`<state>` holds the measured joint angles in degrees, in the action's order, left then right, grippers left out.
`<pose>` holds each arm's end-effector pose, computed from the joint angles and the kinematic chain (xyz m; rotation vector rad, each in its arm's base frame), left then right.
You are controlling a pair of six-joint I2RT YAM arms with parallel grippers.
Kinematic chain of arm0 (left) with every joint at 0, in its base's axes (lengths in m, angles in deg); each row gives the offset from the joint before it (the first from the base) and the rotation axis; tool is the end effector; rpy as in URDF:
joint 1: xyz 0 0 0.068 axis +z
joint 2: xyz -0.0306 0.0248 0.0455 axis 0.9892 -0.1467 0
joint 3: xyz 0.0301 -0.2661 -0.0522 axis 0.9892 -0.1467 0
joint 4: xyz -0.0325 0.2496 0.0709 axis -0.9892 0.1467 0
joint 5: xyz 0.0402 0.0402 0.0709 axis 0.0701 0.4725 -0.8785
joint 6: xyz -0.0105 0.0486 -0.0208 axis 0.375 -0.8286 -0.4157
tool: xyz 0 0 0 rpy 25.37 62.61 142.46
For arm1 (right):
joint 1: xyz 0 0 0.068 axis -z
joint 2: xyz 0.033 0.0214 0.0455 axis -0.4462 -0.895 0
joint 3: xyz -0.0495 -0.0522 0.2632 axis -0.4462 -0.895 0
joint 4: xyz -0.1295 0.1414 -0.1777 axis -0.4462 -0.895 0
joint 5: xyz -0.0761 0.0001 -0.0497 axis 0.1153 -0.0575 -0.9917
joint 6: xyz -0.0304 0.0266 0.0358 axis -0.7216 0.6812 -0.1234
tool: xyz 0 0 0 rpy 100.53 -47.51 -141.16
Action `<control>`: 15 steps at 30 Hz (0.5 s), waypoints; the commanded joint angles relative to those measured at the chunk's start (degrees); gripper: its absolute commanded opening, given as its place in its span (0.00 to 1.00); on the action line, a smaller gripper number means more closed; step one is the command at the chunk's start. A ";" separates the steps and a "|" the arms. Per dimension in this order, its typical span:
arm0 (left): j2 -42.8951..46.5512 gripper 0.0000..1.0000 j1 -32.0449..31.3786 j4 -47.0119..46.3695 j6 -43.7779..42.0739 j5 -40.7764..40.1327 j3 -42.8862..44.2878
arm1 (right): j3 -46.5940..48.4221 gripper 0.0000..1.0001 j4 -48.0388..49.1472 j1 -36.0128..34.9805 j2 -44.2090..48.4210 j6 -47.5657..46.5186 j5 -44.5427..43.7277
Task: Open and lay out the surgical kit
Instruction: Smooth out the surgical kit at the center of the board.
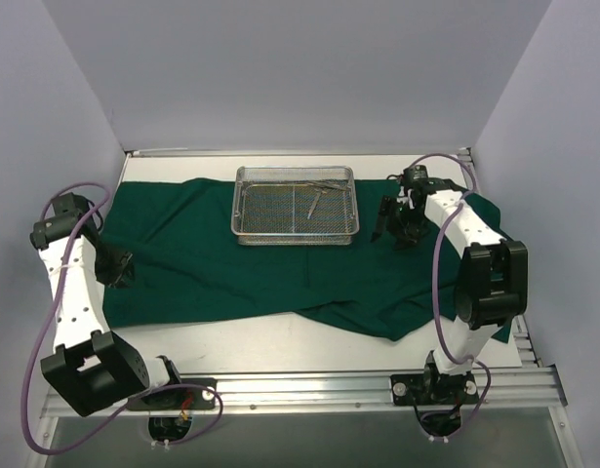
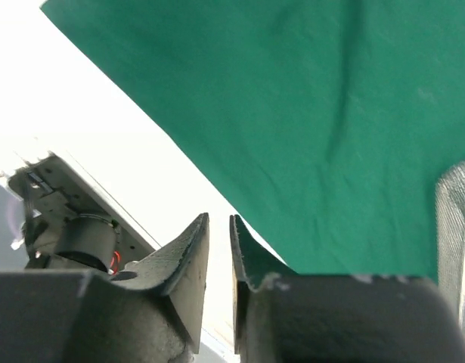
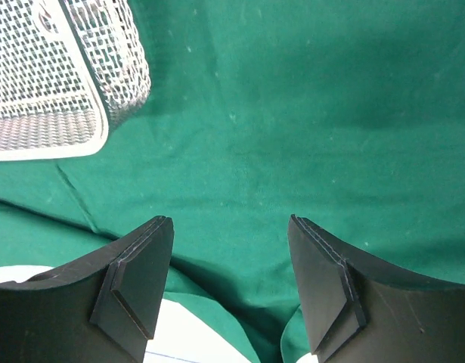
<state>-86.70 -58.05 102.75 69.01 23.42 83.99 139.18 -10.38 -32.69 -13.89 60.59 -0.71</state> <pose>0.2029 0.0924 0.3217 -1.5724 2.4347 0.1003 0.3658 0.0495 0.2391 0.2245 2.5998 0.5324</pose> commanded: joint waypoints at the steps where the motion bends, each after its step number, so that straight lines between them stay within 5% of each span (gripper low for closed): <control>1: 5.14 0.29 0.14 18.06 -2.82 5.90 4.05 | -0.34 0.63 -1.31 -0.31 -0.25 -0.96 0.43; 7: 0.60 0.34 -1.96 8.70 -7.13 8.46 10.37 | 6.42 0.63 -2.36 0.65 -4.46 0.27 -4.05; 11: -9.68 0.14 -15.64 -1.09 -7.30 3.82 18.27 | 13.01 0.58 -2.55 3.11 -9.21 2.11 -8.18; 14: -20.92 0.11 -20.42 -3.29 -10.81 -0.50 28.70 | 17.58 0.47 -1.84 5.93 -12.81 3.78 -10.38; 15: -23.48 0.03 -21.21 -3.99 -11.87 -0.50 31.10 | 18.55 0.42 -1.49 6.45 -14.21 4.14 -10.82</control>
<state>-104.67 -76.50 102.40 61.07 26.24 108.06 154.06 -10.78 -28.50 -26.07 62.58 -6.99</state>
